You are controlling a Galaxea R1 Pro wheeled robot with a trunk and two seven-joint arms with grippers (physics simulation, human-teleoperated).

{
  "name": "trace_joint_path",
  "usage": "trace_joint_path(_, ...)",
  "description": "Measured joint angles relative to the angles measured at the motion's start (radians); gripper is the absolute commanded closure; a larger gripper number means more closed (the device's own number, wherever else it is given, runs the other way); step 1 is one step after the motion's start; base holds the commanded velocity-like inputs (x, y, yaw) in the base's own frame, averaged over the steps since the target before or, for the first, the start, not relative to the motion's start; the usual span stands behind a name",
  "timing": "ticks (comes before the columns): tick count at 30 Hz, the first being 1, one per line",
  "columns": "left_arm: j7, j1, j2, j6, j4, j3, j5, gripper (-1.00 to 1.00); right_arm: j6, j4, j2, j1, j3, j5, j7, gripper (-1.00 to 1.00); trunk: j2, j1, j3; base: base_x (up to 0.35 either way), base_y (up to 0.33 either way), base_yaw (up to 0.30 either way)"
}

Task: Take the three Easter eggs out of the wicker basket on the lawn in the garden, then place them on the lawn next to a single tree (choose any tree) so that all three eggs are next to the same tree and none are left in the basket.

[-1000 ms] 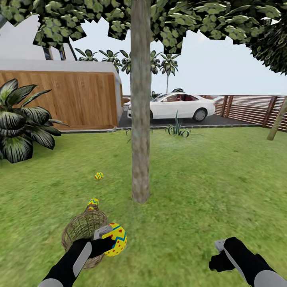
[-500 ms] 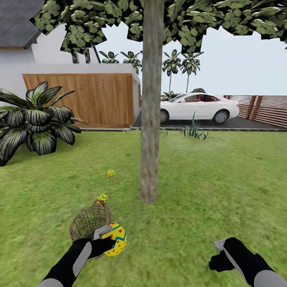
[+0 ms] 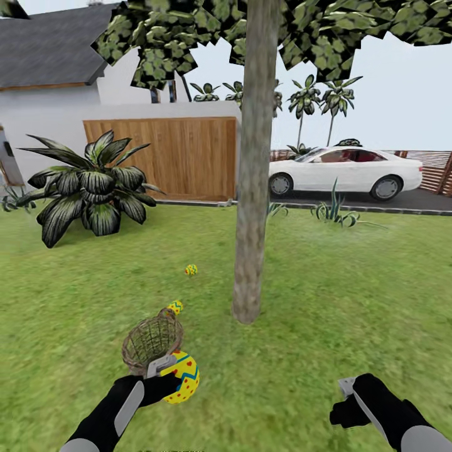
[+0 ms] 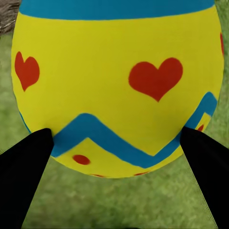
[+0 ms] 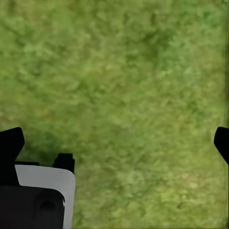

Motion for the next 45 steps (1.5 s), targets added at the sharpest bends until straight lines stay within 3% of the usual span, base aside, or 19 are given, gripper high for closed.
trace_joint_path(6,0.0,0.0,0.0,0.0,0.0,0.0,0.0,1.0,0.0,0.0,0.0,0.0,-0.001,-0.001,0.0,-1.0,0.042,-0.023,0.019,0.0,-0.346,0.213)
trace_joint_path(40,-0.003,0.0,0.0,0.001,0.0,-0.001,0.001,1.0,0.0,0.0,-0.006,0.0,-0.003,-0.003,0.002,-1.0,0.281,-0.154,0.126,0.0,-0.343,0.001)
trace_joint_path(45,-0.005,-0.001,0.001,-0.001,-0.001,0.001,0.004,1.0,0.0,0.0,-0.006,0.0,-0.002,-0.002,0.002,-1.0,0.315,-0.173,0.14,0.0,-0.065,0.0)
